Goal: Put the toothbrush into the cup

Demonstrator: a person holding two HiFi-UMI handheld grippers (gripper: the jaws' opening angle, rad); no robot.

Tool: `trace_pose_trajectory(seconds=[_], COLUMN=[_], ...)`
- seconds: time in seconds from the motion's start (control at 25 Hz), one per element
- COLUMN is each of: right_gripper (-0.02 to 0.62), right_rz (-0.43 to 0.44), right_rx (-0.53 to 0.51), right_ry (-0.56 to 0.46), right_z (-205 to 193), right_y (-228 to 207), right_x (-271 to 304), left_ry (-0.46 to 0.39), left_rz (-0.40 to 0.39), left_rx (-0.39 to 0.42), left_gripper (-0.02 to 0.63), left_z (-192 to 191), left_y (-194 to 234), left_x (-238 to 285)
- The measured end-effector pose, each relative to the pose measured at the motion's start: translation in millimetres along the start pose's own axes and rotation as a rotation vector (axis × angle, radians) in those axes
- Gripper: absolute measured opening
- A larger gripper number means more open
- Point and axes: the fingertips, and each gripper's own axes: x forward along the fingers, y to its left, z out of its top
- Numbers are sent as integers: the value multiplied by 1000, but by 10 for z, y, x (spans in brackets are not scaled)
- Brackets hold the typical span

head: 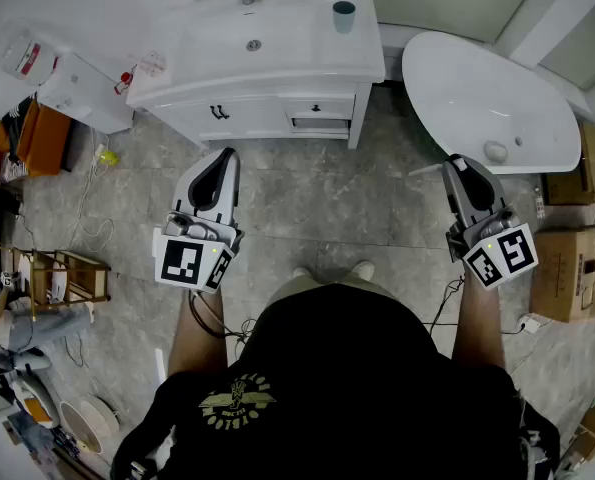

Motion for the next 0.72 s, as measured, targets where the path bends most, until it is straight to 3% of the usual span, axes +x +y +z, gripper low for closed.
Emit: trace_pose_trajectory(seconds=[0.24, 0.44, 0.72], right_gripper=[46, 46, 46], right_rz=[15, -46, -120], right_rx=[1, -10, -34], right_ry=[16, -9, -3], right_z=[149, 217, 267], right_y=[506, 814, 702], right_x=[-92, -117, -185], left_ry=[-27, -13, -8], left_rz=[-23, -62, -42], left_rx=[-9, -32, -81], left_gripper=[11, 11, 11], left_z=[210, -2, -248], left_y=[7, 198, 430], left_x=[-309, -565, -546])
